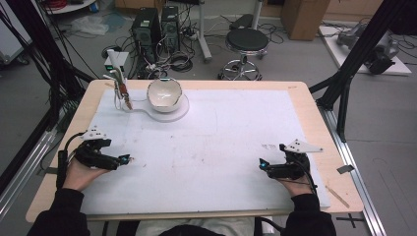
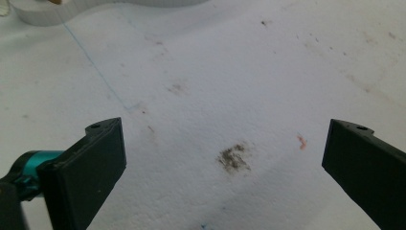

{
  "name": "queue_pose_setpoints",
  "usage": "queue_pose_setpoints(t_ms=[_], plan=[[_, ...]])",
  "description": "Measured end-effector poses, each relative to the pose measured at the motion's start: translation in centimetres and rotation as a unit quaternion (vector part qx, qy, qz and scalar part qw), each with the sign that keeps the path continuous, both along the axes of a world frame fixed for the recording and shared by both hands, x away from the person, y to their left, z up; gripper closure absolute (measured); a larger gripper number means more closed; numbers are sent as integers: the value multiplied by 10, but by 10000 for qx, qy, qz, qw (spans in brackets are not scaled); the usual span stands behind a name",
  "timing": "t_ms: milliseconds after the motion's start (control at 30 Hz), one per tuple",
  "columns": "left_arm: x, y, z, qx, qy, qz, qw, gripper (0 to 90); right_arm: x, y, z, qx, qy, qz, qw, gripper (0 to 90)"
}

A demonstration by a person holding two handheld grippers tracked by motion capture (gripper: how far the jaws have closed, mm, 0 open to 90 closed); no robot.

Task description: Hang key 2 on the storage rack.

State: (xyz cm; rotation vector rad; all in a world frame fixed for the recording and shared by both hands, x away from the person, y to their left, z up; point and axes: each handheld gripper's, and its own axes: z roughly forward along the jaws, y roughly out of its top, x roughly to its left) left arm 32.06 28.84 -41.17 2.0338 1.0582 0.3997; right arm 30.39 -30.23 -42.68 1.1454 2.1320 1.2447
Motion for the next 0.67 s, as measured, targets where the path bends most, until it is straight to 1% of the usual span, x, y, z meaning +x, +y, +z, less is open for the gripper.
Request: queue_pose_setpoints(t_ms=[33, 133, 167, 233, 267, 300, 333, 400, 500, 533, 567, 667], plan=[[-4, -2, -1, 32, 35, -91, 9999, 17, 0, 0, 0, -2, 10, -9, 10000, 7], [-7, -2, -2, 42, 57, -128, 9999, 17, 0, 1, 0, -29, 18, -6, 10000, 7], [-12, -2, -5, 56, 62, -135, 9999, 17, -1, 1, 0, -30, 17, -4, 10000, 7], [-18, 0, -8, 9, 79, -107, 9999, 17, 0, 1, 0, -42, 1, 11, 10000, 7], [-18, 0, -8, 9, 79, -107, 9999, 17, -1, 1, -1, -40, 9, 16, 10000, 7], [-24, 3, -9, -5, 118, -103, 9999, 17, -1, 1, -1, -47, 28, 27, 10000, 7], [-24, 3, -9, -5, 118, -103, 9999, 17, -1, 2, -1, -64, 17, 35, 10000, 7], [-32, 7, -10, 9, 71, -32, 10000, 17, -1, 3, -2, -70, 44, 54, 10000, 8], [-36, 9, -11, -29, 31, 30, 10000, 17, -1, 5, -3, -94, 115, 78, 9999, 8], [-36, 9, -11, -29, 31, 30, 10000, 17, -1, 5, -3, -138, 103, 106, 9998, 7], [-36, 10, -11, -86, 8, 68, 9999, 17, -1, 5, -3, -129, 150, 98, 9998, 7], [-36, 10, -11, -87, -25, 58, 9999, 17, -1, 6, -4, -144, 130, 112, 9997, 7]])
